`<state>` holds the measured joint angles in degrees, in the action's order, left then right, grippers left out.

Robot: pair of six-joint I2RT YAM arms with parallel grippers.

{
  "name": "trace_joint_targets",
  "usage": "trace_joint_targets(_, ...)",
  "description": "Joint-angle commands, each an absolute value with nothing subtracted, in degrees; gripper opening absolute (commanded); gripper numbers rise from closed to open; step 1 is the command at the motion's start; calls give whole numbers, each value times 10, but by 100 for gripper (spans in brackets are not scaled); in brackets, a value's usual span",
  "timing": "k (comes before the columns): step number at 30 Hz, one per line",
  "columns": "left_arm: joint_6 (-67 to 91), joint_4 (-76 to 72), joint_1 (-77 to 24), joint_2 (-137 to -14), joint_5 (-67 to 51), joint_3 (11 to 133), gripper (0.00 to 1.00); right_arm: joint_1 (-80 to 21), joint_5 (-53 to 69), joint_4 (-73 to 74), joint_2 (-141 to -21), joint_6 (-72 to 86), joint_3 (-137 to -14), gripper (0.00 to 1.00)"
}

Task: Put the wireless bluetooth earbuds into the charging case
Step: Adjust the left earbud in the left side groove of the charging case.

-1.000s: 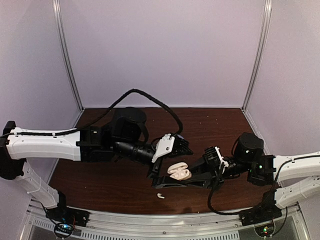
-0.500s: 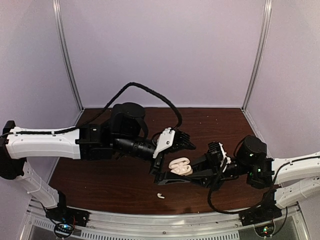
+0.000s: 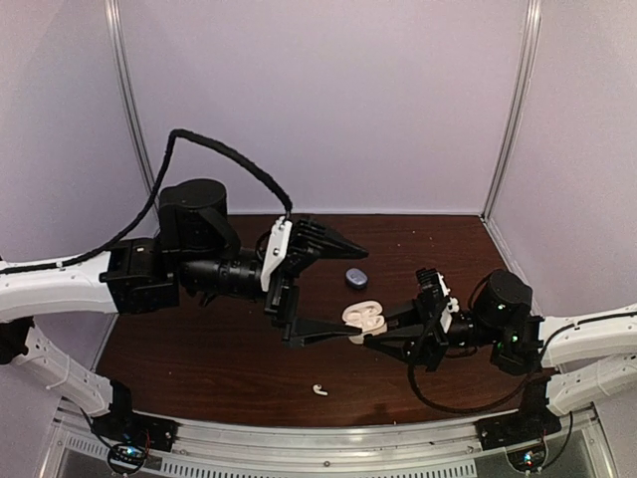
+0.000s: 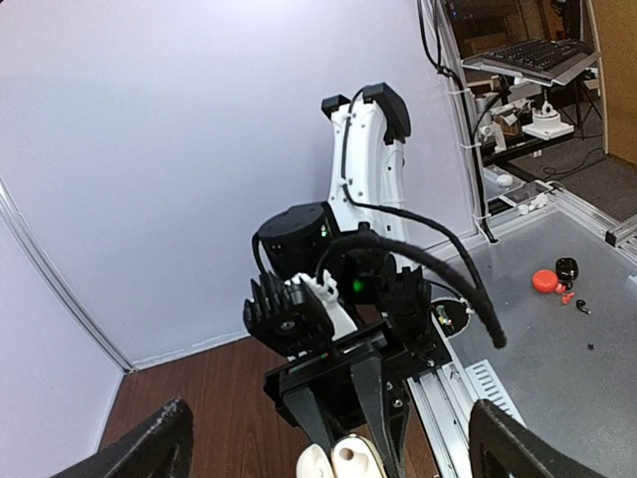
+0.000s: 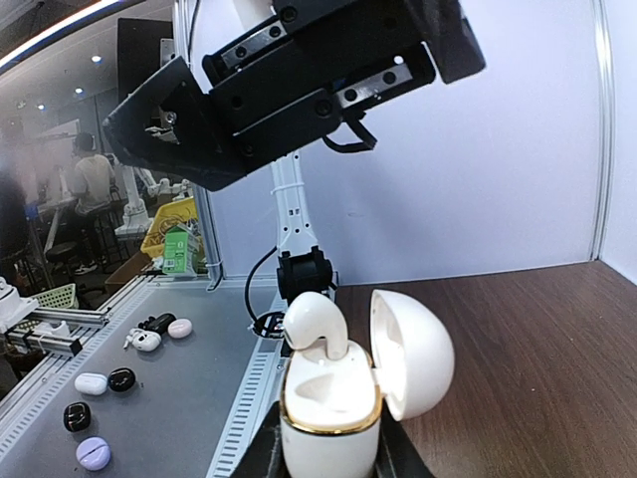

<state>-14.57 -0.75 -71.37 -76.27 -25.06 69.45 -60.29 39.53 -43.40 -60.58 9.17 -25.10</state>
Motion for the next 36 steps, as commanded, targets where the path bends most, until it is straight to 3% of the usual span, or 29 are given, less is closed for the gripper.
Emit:
trace_joint_targets(1, -155, -32, -716, -736, -250, 666, 98, -586, 395, -480, -604, 132, -241, 0)
trace_joint_targets(5, -169, -10, -716, -715, -220, 657, 97, -583, 411, -484, -605, 140, -244, 0)
trace_joint_targets(10, -233, 116, -716, -727, -173, 697, 70, -582, 423, -468, -604, 142, -249, 0)
trace_joint_targets(15, -251, 132, -719, -718, -155, 695, 52, -581, 413, -446, -606, 143, -252, 0)
trace_joint_targets(21, -269, 149, -737, -733, -115, 706, 38, -579, 392, -426, -611, 141, -262, 0)
trace_joint_targets(36, -273, 154, -741, -761, -103, 718, 27, -579, 374, -401, -606, 122, -270, 0)
